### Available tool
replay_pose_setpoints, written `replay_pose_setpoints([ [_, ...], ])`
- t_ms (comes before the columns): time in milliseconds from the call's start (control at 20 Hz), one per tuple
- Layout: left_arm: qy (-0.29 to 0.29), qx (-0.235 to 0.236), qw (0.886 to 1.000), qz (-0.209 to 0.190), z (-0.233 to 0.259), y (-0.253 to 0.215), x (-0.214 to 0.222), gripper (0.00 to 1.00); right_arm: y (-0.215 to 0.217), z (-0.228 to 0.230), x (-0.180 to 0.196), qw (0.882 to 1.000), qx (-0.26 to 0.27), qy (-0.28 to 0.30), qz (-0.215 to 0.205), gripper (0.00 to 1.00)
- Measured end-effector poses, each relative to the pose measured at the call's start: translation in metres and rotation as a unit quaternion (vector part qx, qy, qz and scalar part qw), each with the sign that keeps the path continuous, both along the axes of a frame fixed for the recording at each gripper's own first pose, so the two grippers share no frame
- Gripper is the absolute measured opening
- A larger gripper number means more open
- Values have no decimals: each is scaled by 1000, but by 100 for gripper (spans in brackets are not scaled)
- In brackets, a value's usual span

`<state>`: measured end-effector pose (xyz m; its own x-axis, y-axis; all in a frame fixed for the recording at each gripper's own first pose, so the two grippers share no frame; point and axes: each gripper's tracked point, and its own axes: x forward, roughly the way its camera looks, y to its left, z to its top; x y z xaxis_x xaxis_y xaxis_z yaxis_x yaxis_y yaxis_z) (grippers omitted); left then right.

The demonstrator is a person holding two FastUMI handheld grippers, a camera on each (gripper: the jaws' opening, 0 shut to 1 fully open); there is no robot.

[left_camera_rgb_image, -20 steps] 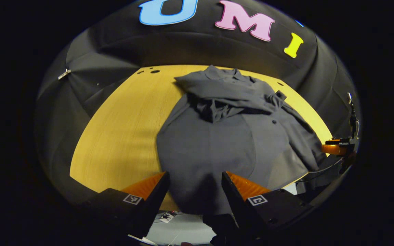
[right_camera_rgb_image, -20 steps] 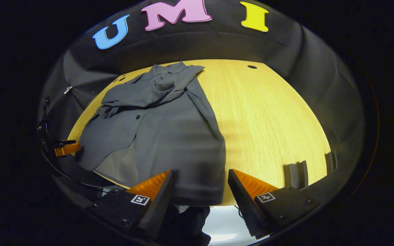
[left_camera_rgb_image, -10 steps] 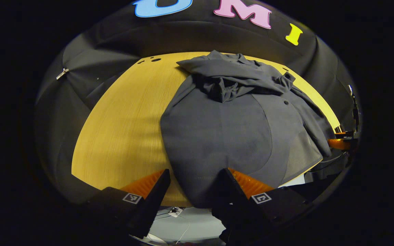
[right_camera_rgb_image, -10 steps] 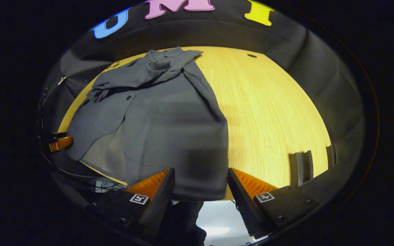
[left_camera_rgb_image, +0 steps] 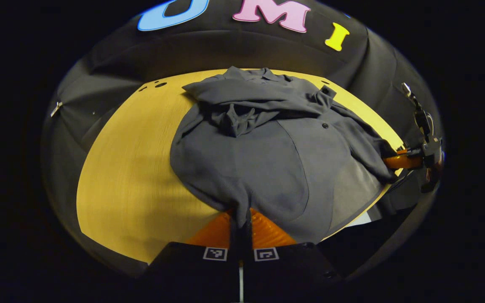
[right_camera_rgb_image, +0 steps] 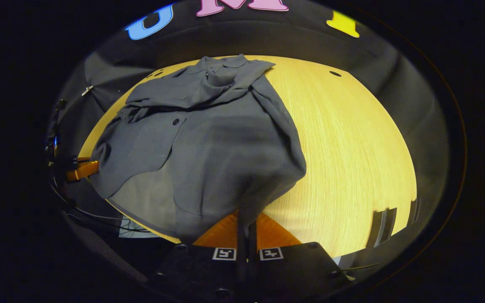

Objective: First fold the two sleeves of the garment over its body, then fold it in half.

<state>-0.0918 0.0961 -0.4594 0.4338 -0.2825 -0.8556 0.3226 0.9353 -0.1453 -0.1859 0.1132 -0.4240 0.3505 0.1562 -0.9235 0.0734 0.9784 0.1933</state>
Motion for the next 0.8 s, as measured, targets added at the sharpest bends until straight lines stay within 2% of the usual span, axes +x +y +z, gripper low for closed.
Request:
replay_pose_setpoints([
  [50,6,4,1000,7,3,2,1,7,5,7,6,1000,15,-19,-15,6],
  [150,-33,5,999,2,22,0,12,2,3,22,17,998,22,-50,-19,5],
  [200,-45,1,999,1,31,-2,16,5,1,32,25,997,23,-68,-21,5],
  [350,-69,-16,997,25,58,-3,36,6,-11,61,48,992,27,-115,-45,5],
  [550,-101,-45,992,61,96,0,69,6,-28,97,86,981,37,-173,-85,5],
  [750,-134,-68,985,88,129,5,108,5,-40,134,132,967,45,-229,-102,5],
  [800,-144,-72,982,94,137,7,118,2,-43,144,143,964,46,-243,-104,5],
])
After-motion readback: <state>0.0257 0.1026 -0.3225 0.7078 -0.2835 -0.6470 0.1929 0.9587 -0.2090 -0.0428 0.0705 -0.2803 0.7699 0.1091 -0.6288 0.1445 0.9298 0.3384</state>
